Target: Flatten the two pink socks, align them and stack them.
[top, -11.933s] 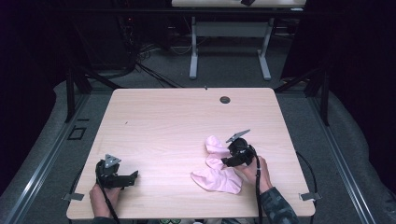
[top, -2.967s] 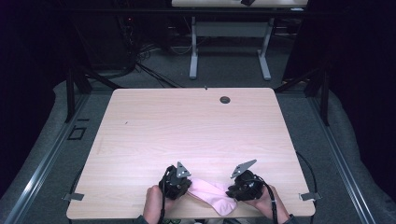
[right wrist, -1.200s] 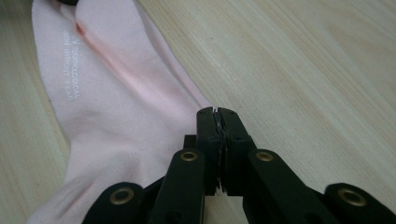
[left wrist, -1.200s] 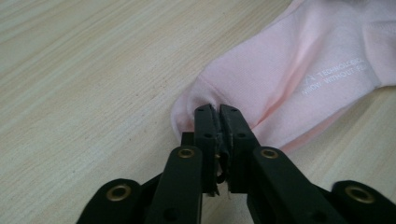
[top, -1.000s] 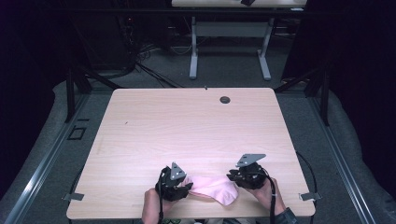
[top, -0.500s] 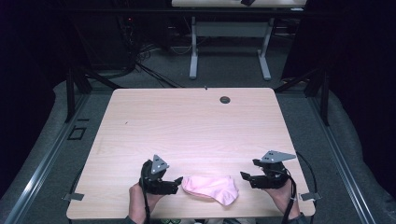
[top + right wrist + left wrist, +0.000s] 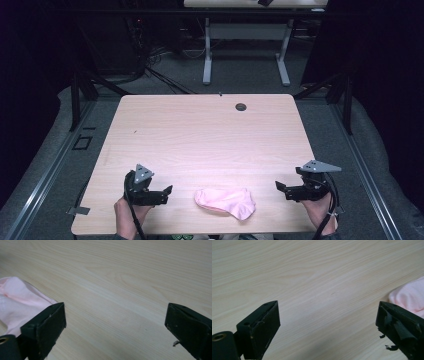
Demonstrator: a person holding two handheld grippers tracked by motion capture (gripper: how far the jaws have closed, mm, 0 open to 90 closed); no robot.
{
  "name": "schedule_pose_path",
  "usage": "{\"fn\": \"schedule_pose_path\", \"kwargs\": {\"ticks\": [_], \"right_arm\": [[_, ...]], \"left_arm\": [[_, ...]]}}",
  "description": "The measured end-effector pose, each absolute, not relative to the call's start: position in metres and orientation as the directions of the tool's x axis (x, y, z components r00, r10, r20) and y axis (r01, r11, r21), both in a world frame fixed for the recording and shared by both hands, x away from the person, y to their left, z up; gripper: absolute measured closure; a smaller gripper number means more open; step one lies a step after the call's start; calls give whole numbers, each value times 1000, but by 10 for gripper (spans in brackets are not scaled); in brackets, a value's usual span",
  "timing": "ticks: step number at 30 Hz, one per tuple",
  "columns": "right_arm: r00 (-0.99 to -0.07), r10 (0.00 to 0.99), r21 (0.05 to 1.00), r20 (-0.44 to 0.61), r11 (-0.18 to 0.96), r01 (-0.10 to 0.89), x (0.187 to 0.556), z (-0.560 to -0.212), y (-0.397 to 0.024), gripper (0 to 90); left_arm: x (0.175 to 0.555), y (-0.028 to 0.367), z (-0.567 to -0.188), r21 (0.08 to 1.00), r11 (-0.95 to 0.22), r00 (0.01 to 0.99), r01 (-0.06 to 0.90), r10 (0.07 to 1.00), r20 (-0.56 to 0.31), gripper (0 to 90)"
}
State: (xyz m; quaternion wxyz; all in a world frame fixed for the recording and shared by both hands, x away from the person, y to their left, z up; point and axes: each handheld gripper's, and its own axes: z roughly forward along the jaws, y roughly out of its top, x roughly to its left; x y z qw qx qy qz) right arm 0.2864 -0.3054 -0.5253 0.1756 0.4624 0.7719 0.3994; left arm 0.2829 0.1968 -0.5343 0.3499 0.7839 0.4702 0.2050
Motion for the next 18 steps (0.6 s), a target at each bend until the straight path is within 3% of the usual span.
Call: {"fn": "schedule_pose_path", "kwargs": {"ticks": [18], "right_arm": [[-372,922,711,105,192,676,302,-569,-342,0]], "left_arm": [[288,243,-571,690,-236,347,684,938,-24,0]]}}
